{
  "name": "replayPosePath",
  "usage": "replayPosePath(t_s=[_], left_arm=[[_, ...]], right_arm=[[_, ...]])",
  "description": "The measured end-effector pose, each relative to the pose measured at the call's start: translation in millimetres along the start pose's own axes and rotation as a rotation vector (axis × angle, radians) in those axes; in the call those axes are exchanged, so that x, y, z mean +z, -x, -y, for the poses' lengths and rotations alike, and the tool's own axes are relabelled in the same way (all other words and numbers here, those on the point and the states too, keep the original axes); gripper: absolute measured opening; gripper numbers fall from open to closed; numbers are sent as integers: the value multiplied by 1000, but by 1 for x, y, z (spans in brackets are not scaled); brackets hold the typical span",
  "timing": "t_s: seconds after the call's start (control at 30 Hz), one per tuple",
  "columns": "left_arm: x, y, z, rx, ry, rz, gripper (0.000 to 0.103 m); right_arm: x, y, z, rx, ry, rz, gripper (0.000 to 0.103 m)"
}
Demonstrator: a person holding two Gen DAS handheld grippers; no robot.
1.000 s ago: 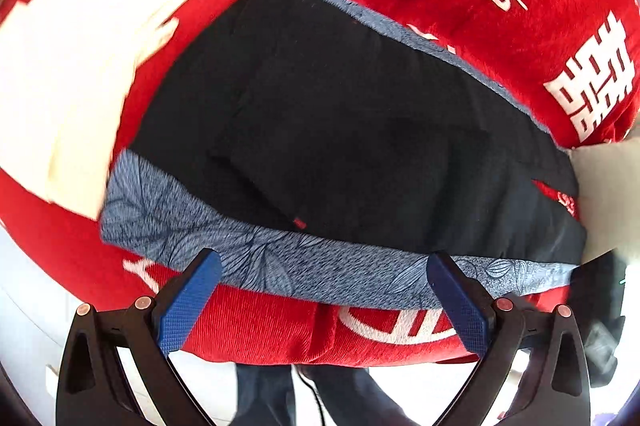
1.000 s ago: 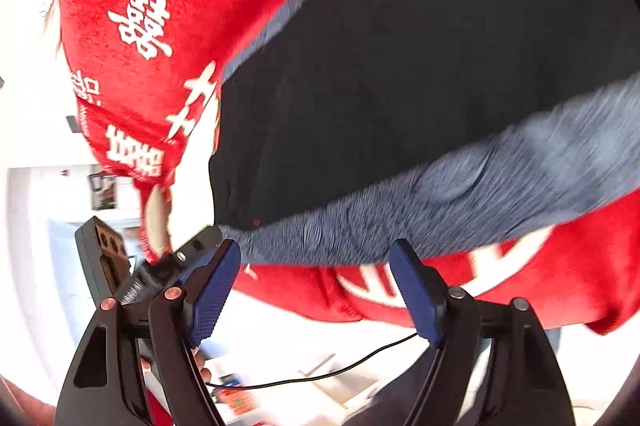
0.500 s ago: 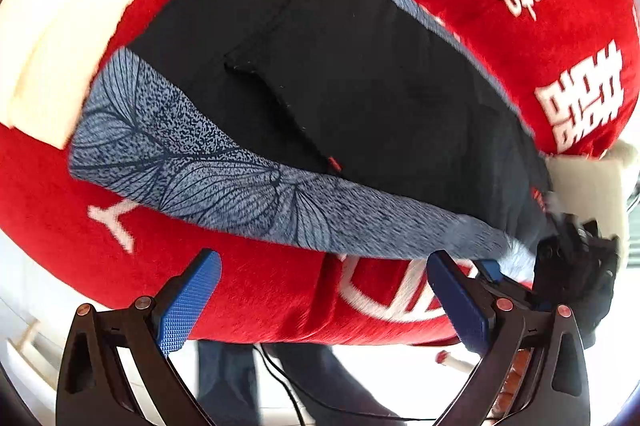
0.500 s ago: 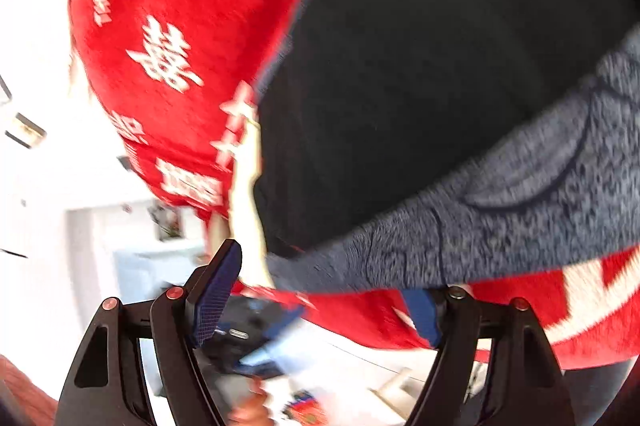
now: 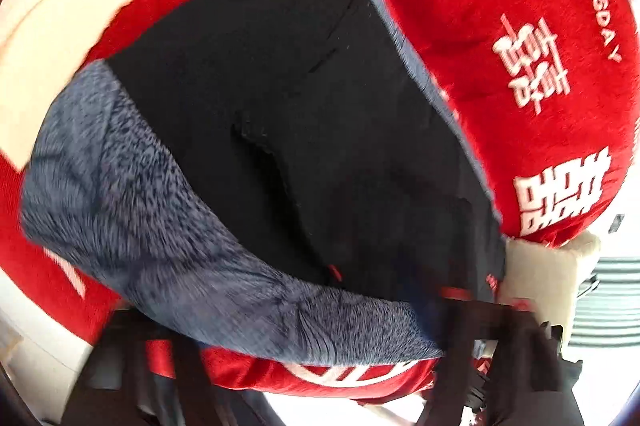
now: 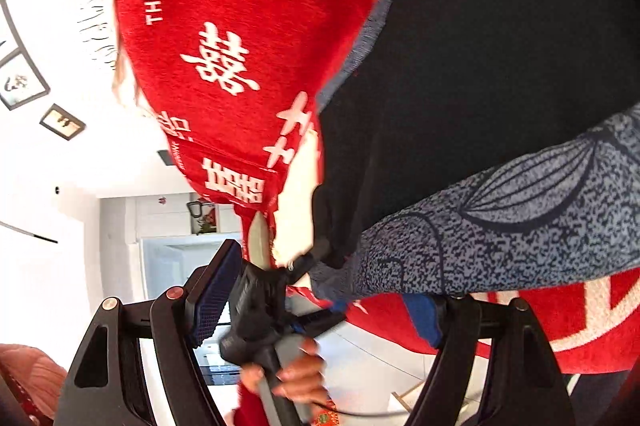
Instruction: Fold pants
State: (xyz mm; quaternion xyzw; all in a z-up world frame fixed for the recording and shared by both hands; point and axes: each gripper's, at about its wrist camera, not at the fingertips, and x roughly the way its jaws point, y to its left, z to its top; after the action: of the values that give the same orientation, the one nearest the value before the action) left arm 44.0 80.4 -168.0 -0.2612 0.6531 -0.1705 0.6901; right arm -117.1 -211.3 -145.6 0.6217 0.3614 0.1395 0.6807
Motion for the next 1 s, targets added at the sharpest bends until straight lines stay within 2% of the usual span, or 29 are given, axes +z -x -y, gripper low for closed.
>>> replayPosePath(t_s=[0.03,0.13,0.23,0.33,0.57,0.63,0.67,0.73,0.77,0.8,0.87,1.0], left_arm=[[3,-1,0,0,-10,-16,39],[7,5,2,11,-44,-27,29],[15,16,8,-5,-61,-37,29],[23,22,21,-7,-96,-53,29],[36,28,36,8,-169,-92,29],[36,27,37,18,-184,-103,29],[36,26,37,21,-186,-108,29],[34,26,35,25,-192,-114,29],[34,25,35,25,-193,-115,29],[34,25,35,26,-193,-114,29],[33,29,39,31,-203,-102,29],[41,43,51,8,-211,-75,29]], right_arm=[[-1,2,6,-10,-7,5,80],[-2,11,26,-60,-41,36,80],[-2,26,45,-89,-87,77,80],[-4,47,67,-59,-156,128,80],[-9,71,105,110,-320,261,79],[-10,78,109,152,-354,311,74],[-11,81,110,160,-359,332,65],[-9,88,111,158,-368,364,43],[-9,89,111,149,-374,362,19],[-8,90,111,126,-384,357,6],[-5,94,100,26,-363,342,6],[0,102,54,-108,-216,317,6]])
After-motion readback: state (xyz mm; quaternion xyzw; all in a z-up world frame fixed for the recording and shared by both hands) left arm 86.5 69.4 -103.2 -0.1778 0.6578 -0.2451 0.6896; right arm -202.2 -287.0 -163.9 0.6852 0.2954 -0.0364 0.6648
